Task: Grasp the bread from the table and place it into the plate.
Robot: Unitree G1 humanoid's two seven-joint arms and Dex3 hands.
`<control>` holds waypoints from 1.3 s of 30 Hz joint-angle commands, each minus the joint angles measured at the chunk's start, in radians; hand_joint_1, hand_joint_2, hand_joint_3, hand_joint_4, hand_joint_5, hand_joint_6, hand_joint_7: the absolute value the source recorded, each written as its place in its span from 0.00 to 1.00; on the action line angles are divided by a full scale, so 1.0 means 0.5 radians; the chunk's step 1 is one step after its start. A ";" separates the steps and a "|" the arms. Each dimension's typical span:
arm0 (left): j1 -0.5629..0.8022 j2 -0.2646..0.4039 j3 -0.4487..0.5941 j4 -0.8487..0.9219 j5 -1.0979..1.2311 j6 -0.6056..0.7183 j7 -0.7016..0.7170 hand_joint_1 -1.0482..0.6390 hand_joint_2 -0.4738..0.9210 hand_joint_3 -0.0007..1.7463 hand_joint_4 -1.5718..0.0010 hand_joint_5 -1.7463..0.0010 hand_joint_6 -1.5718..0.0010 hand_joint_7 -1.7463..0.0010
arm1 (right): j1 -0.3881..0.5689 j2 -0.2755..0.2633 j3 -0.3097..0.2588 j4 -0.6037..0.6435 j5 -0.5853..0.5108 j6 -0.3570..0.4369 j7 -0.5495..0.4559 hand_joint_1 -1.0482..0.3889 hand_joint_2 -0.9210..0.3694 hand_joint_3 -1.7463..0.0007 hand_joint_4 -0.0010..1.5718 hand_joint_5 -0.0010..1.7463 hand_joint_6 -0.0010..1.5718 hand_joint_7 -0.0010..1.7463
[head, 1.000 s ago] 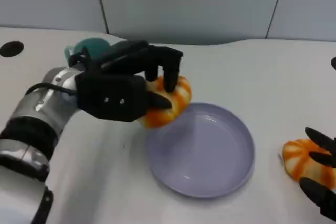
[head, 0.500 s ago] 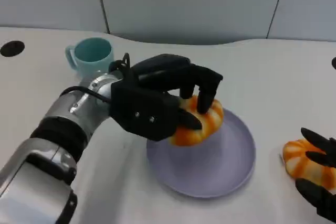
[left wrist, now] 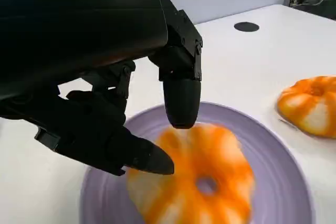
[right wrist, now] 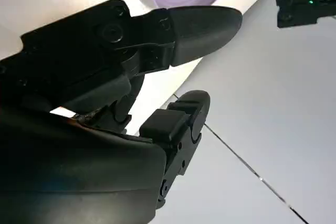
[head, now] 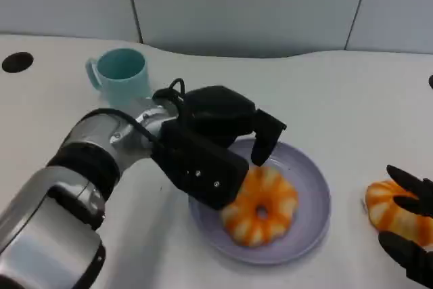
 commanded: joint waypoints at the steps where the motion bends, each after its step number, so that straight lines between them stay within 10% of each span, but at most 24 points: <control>1: -0.074 0.022 -0.009 0.054 -0.021 -0.040 -0.122 0.35 0.92 0.00 0.76 0.24 0.75 0.36 | 0.010 -0.009 -0.009 -0.030 -0.007 0.014 -0.031 0.46 0.00 0.82 0.51 0.12 0.45 0.00; 7: -0.094 0.048 0.041 0.049 -0.085 -0.061 -0.167 0.33 0.92 0.00 0.79 0.33 0.73 0.47 | 0.014 -0.012 -0.007 -0.028 0.003 0.006 -0.031 0.46 0.00 0.82 0.51 0.12 0.45 0.00; 12: -0.084 0.117 0.234 0.010 -0.358 -0.143 -0.373 0.32 0.93 0.00 0.86 0.23 0.81 0.38 | 0.012 -0.019 -0.008 -0.016 0.021 -0.006 -0.029 0.46 0.00 0.82 0.52 0.12 0.45 0.00; 16: -0.031 0.169 0.463 -0.049 -0.741 -0.140 -0.766 0.32 0.95 0.00 0.92 0.18 0.77 0.51 | 0.011 -0.024 -0.015 -0.021 0.038 0.013 -0.013 0.46 0.00 0.82 0.53 0.12 0.45 0.00; 27: 0.265 0.335 0.859 -0.279 -1.354 0.010 -1.312 0.34 0.97 0.01 0.98 0.15 0.89 0.44 | -0.002 -0.063 -0.023 0.043 0.082 -0.052 -0.007 0.46 0.00 0.82 0.53 0.13 0.45 0.00; 39: 0.872 0.582 1.134 -0.602 -1.506 0.373 -1.260 0.31 0.99 0.00 0.94 0.31 0.78 0.74 | 0.014 -0.065 -0.027 0.028 0.094 -0.011 0.017 0.46 0.00 0.82 0.52 0.14 0.45 0.00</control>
